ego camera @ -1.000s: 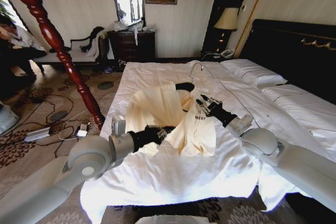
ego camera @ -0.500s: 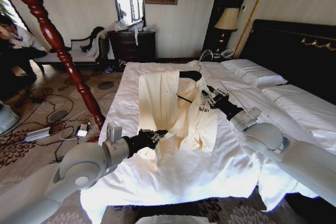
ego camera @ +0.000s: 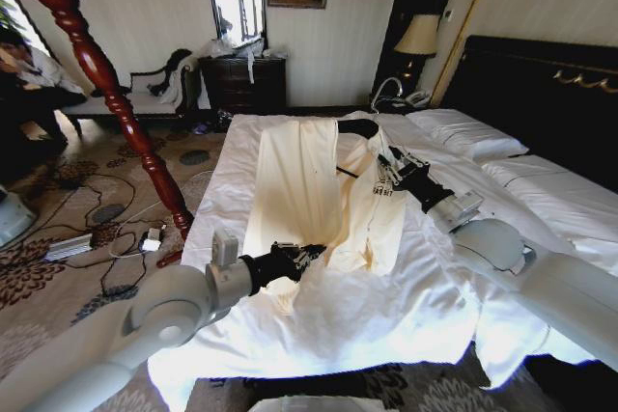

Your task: Pick up the clothes from the bed and hang them on the clothes hanger.

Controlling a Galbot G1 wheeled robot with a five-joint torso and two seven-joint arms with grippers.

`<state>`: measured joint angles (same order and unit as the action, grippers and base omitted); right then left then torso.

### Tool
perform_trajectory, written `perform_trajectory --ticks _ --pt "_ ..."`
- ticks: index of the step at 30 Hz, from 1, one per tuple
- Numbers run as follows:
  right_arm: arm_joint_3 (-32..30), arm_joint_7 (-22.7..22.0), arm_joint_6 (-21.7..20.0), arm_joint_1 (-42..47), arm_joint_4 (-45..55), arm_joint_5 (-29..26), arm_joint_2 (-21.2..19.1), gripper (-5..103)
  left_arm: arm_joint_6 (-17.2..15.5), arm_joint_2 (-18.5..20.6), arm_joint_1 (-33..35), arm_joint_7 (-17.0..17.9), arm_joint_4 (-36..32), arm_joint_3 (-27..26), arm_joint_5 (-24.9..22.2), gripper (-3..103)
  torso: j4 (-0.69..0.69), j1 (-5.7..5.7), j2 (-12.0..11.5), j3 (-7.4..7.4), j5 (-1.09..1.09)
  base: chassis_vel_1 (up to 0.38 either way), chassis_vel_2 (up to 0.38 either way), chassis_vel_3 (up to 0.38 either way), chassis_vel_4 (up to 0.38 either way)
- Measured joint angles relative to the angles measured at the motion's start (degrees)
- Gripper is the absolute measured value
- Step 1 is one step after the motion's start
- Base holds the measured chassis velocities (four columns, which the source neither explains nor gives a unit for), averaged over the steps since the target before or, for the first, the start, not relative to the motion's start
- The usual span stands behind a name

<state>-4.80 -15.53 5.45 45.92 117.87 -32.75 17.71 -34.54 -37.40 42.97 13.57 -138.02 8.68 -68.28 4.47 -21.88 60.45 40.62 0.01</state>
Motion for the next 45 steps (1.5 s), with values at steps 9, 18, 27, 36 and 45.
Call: perform_trajectory --ticks 9,18,27,36,45 --pt "-0.44 -2.44 -1.49 0.39 -0.01 2.01 0.31 22 -1.02 -1.90 -1.66 1.13 4.81 6.59 6.47 0 0.00 0.00 0.00 0.00 0.00 0.000 0.000 0.000 0.000" --pt "-0.73 -2.35 1.12 1.66 -3.44 8.14 2.80 22 4.87 3.90 1.85 0.22 -1.08 -0.54 8.90 36 -0.01 0.00 0.00 0.00 0.00 0.000 0.000 0.000 0.000" --pt "-0.70 0.45 4.51 2.43 -5.08 12.03 4.19 22 8.54 14.88 2.23 0.18 -5.46 -16.65 4.15 64 0.02 -0.01 0.00 0.00 -0.02 0.000 0.000 0.000 0.000" --pt "-0.42 4.66 12.23 5.05 -8.11 24.94 8.95 22 3.45 24.72 1.42 4.48 -5.42 -20.02 4.32 96 0.00 -0.01 0.00 0.00 -0.01 0.000 0.000 0.000 0.000" --pt "-1.04 6.10 17.44 5.65 -7.98 31.92 12.56 22 2.88 26.81 0.74 0.54 -5.33 -18.68 3.10 100 -0.01 0.00 0.00 0.00 -0.01 0.000 0.000 0.000 0.000"
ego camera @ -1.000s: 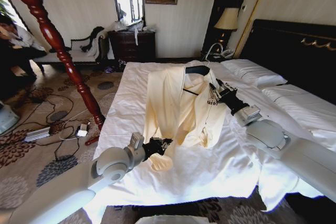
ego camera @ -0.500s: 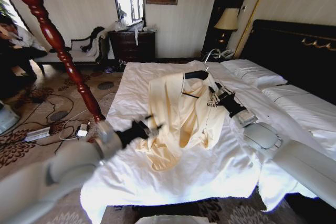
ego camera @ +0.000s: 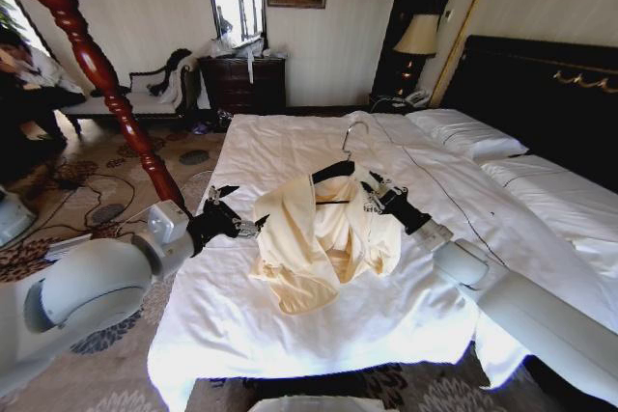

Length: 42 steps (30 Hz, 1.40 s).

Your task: Pick up the clothes from the bed and hang them on the clothes hanger.

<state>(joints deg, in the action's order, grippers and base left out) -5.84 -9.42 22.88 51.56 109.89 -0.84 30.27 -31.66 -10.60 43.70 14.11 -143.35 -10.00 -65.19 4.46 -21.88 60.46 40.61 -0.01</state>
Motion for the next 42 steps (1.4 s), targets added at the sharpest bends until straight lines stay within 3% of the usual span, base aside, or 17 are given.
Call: perform_trajectory --ticks 3,12,22,25,28,31,37,40,42 --pt "0.76 0.34 0.55 -0.82 1.37 2.18 1.20 22 0.51 -0.79 0.12 -2.34 0.03 0.91 -3.36 100 0.01 0.00 0.00 0.00 -0.01 0.000 0.000 0.000 0.000" --pt "2.09 1.12 2.16 -1.39 1.72 10.45 4.28 22 0.74 -1.53 -0.57 -3.63 1.45 1.80 -7.40 103 0.00 0.00 0.00 0.00 0.01 0.000 0.000 0.000 0.000" --pt "2.39 1.77 3.59 -1.81 3.37 13.04 5.16 22 0.62 -3.66 -0.55 -4.83 4.60 3.36 -6.86 72 0.00 0.00 0.00 0.00 0.00 0.000 0.000 0.000 0.000" --pt "2.31 2.03 3.89 -1.85 4.30 12.68 4.95 22 0.58 -4.42 -0.75 -5.53 5.52 3.99 -5.93 55 0.01 0.00 0.00 0.00 0.00 0.000 0.000 0.000 0.000" --pt "2.26 2.62 4.37 -1.78 4.62 12.61 4.93 22 0.68 -4.91 -0.99 -6.27 5.88 4.22 -5.55 49 0.00 0.00 0.00 0.00 0.00 0.000 0.000 0.000 0.000" --pt "2.33 3.34 5.08 -1.59 4.88 12.76 4.97 22 1.53 -5.42 -1.19 -7.80 6.13 4.39 -4.64 33 0.00 0.01 0.00 0.00 0.01 0.000 0.000 0.000 0.000" --pt "2.43 3.96 5.57 -1.37 4.89 11.74 4.60 19 2.82 -5.41 -0.66 -10.32 6.30 4.47 -2.51 24 0.00 0.01 0.00 0.00 0.01 0.000 0.000 0.000 0.000" --pt "2.53 4.45 6.36 -1.33 6.22 7.46 3.55 39 4.61 -5.70 -0.14 -12.83 7.00 4.68 0.37 20 0.00 0.01 0.00 0.00 0.01 0.000 0.000 0.000 0.000" --pt "2.44 4.49 6.52 -1.29 6.48 6.83 3.31 44 4.79 -5.77 -0.02 -13.03 7.18 4.73 0.86 20 0.00 0.01 0.00 0.00 0.00 0.000 0.000 0.000 0.000"
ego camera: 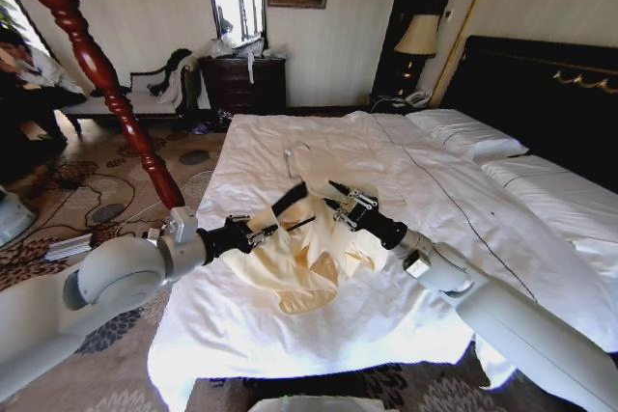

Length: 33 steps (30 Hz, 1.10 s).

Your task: Pick up the clothes from the bed and hang them on the clothes hanger.

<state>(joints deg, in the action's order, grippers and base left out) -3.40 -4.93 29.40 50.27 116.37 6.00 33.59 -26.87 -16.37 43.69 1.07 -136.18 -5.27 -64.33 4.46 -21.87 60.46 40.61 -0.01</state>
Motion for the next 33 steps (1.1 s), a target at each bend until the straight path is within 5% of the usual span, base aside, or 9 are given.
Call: perform_trajectory --ticks 3,4,6,14,24,33 --pt "-0.22 0.14 0.59 0.38 0.57 -2.58 -0.83 56 0.31 -0.12 0.21 -0.15 0.43 0.02 0.83 20 0.01 0.00 0.00 0.00 0.00 0.000 0.000 0.000 0.000" --pt "-0.45 0.14 0.69 0.64 0.78 -4.44 -1.27 66 0.33 -0.14 0.23 -0.15 0.80 -0.12 1.19 20 0.01 0.00 0.00 0.00 0.01 0.000 0.000 0.000 0.000" --pt "-0.53 0.14 0.69 0.71 0.84 -5.07 -1.45 66 0.34 -0.14 0.19 -0.10 1.01 -0.23 1.32 20 0.01 0.00 0.00 0.00 0.00 0.000 0.000 0.000 0.000" --pt "-0.33 0.82 -2.24 -0.04 2.62 -22.47 -3.96 97 -0.04 0.18 -0.43 0.96 3.15 -1.42 1.37 20 0.01 0.00 0.00 0.00 0.00 0.000 0.000 0.000 0.000" --pt "0.86 4.26 -4.28 -1.92 2.71 -34.59 -5.19 100 -0.15 -0.95 0.99 0.19 -0.69 -0.20 1.36 20 0.01 0.00 0.00 0.00 0.02 0.000 0.000 0.000 0.000" --pt "-0.62 15.92 -7.49 -4.82 4.55 -48.33 -10.34 100 -0.34 -2.44 2.27 -0.27 -1.81 1.41 3.39 20 0.01 0.00 0.00 0.00 0.00 0.000 0.000 0.000 0.000"
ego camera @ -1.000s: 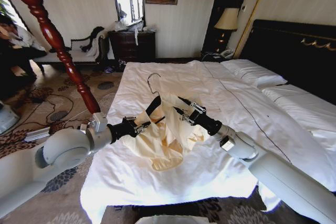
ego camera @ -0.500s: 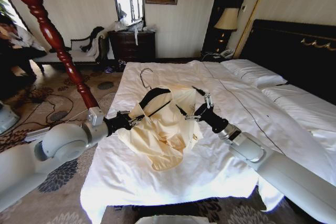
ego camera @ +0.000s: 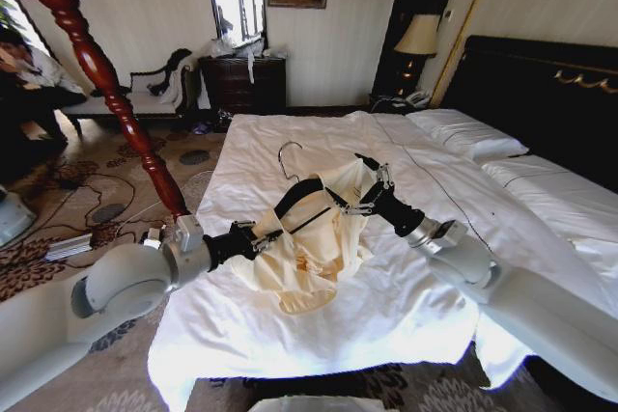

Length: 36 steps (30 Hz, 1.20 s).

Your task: Pick up the clothes from the bed and hang them on the clothes hanger.

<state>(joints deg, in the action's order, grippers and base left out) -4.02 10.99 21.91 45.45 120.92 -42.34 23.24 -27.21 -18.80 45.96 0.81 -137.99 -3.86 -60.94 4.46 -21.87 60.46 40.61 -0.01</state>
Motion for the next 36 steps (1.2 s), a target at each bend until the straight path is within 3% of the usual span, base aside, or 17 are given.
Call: perform_trajectory --ticks 3,6,9,10,13,16,19,20,22,25,26,30,36 --pt "-0.74 3.96 -3.84 -0.44 1.61 -7.15 -3.60 100 0.03 -1.07 0.32 -0.13 -0.23 0.22 0.58 20 0.00 -0.01 0.00 0.00 0.01 0.000 0.000 0.000 0.000" --pt "-1.05 4.69 -7.43 -0.40 2.67 -10.81 -5.52 100 0.06 -1.75 0.32 -0.21 -0.32 0.27 0.63 20 0.01 0.00 0.00 0.00 -0.01 0.000 0.000 0.000 0.000" --pt "-0.84 0.30 -14.28 -2.38 5.47 -21.37 -6.65 100 0.13 -3.18 0.31 -0.24 -0.37 0.33 0.80 20 0.00 -0.01 0.00 0.00 0.01 0.000 0.000 0.000 0.000" --pt "-0.84 0.30 -14.28 -2.38 5.47 -21.37 -6.65 100 0.13 -3.18 0.31 -0.24 -0.37 0.33 0.80 20 0.00 -0.01 0.00 0.00 0.01 0.000 0.000 0.000 0.000" --pt "-0.30 -2.51 -16.69 -5.46 7.39 -32.31 -6.20 100 0.34 -3.95 0.56 -0.32 -0.24 0.53 1.40 20 -0.01 -0.01 0.00 0.00 0.00 0.000 0.000 0.000 0.000" --pt "-0.28 -3.54 -17.67 -6.83 7.93 -37.07 -6.18 100 0.42 -4.45 0.62 -0.37 -0.17 0.64 1.54 20 -0.01 -0.01 0.00 0.00 -0.01 0.000 0.000 0.000 0.000" --pt "-0.51 -9.56 -18.25 -8.21 9.06 -46.58 -5.80 100 0.54 -5.35 0.79 -0.38 -0.21 0.68 1.66 20 0.01 -0.01 0.00 0.00 0.00 0.000 0.000 0.000 0.000" --pt "-0.51 -9.56 -18.25 -8.21 9.06 -46.58 -5.80 100 0.54 -5.35 0.79 -0.38 -0.21 0.68 1.66 20 0.01 -0.01 0.00 0.00 0.00 0.000 0.000 0.000 0.000" --pt "-0.98 -12.67 -18.51 -8.35 9.62 -51.58 -5.56 100 0.69 -5.55 0.88 -0.40 -0.29 0.66 1.83 20 0.00 -0.01 0.00 0.00 0.00 0.000 0.000 0.000 0.000" --pt "-2.27 -18.32 -19.51 -8.42 11.59 -63.45 -4.77 100 1.01 -5.80 0.84 -0.42 -0.42 0.29 1.87 20 0.01 -0.01 0.00 0.00 0.00 0.000 0.000 0.000 0.000" --pt "-2.27 -18.32 -19.51 -8.42 11.59 -63.45 -4.77 100 1.01 -5.80 0.84 -0.42 -0.42 0.29 1.87 20 0.01 -0.01 0.00 0.00 0.00 0.000 0.000 0.000 0.000" --pt "-4.42 -27.76 -19.11 -9.04 14.93 -76.82 -1.30 100 1.17 -5.82 1.26 -0.41 -0.99 -0.27 1.86 20 -0.02 -0.01 0.00 0.00 0.01 0.000 0.000 0.000 0.000" --pt "-7.37 -32.09 -16.87 -7.58 15.92 -78.68 -0.09 100 1.41 -5.54 1.89 -0.40 -1.73 -1.12 1.79 20 0.01 0.00 0.00 0.00 0.01 0.000 0.000 0.000 0.000"
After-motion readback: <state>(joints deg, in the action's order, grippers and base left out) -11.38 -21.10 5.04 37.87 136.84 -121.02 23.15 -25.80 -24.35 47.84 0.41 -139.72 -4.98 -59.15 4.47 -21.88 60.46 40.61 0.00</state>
